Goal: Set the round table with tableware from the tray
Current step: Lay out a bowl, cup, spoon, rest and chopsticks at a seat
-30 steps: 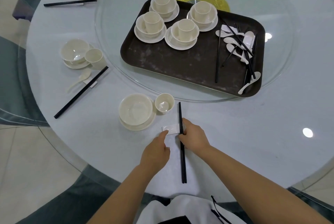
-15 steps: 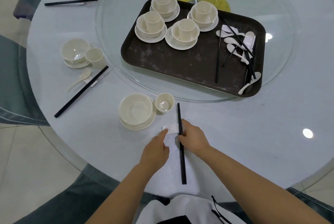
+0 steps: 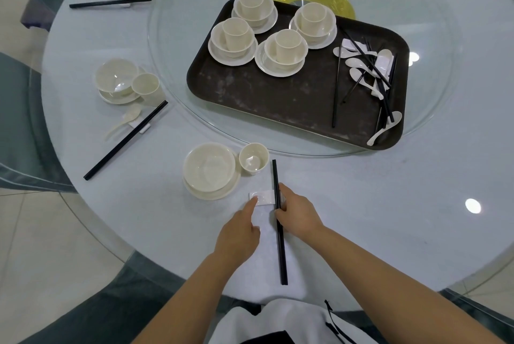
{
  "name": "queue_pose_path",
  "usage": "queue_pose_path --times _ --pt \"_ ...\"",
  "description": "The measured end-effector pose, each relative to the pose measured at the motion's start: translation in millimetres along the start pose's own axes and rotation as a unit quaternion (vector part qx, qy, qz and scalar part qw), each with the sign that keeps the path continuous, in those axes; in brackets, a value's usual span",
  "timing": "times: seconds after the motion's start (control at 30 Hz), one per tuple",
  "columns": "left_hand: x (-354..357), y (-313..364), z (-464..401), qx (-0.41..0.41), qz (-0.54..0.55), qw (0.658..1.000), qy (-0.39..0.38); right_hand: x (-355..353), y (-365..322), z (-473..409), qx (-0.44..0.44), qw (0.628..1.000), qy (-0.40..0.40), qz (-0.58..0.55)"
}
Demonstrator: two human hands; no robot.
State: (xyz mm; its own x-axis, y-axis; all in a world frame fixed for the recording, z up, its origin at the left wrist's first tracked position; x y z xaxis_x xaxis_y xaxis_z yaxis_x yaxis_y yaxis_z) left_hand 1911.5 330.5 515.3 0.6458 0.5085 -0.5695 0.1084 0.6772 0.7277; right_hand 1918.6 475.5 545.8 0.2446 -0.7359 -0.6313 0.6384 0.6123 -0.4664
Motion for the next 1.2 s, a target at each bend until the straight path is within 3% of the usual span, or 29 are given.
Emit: queue_pose_path --times 0.2,0.33,0.47,0.6,0.87,1.2 --pt "-0.9 -1.1 -0.6 0.003 0.01 1.0 0.004 0.0 0.6 0.3 0.002 1.0 -0.001 0.003" --pt "-13.8 -3.9 4.4 -0.003 0.045 0.996 0.079 0.5 1.4 -1.0 0.004 1.0 0.0 0.006" --pt "-26.5 -21.4 6.9 -0.076 0.087 0.984 0.135 1.6 2.5 -1.8 0.011 1.0 -0.001 0.006" --pt "-32.3 -35.0 8.6 -0.116 0.109 0.977 0.139 3.4 2.8 -2.8 0.009 1.0 0.001 0.012" --pt "-38.6 -29.2 15.2 -0.088 0.037 0.983 0.156 3.8 3.3 -3.7 0.006 1.0 -0.001 0.011" --pt "-36.7 -38.5 18.5 -0.132 0.036 0.984 0.112 4.7 3.5 -4.9 0.001 1.0 -0.002 0.013"
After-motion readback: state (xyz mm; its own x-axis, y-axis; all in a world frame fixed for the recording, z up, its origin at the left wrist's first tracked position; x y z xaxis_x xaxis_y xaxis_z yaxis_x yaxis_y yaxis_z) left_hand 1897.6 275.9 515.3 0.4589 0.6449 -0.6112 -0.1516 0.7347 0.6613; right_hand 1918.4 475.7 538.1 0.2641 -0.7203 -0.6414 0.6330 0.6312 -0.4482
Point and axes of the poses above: each hand's wrist, its own z-axis away from the middle knuckle, its own x-axis out of the palm, y = z × x, the point moved 7 cm from there along -z, towards the middle knuckle, and after that the axes turned 12 degrees about x, right-handed, at the moved point
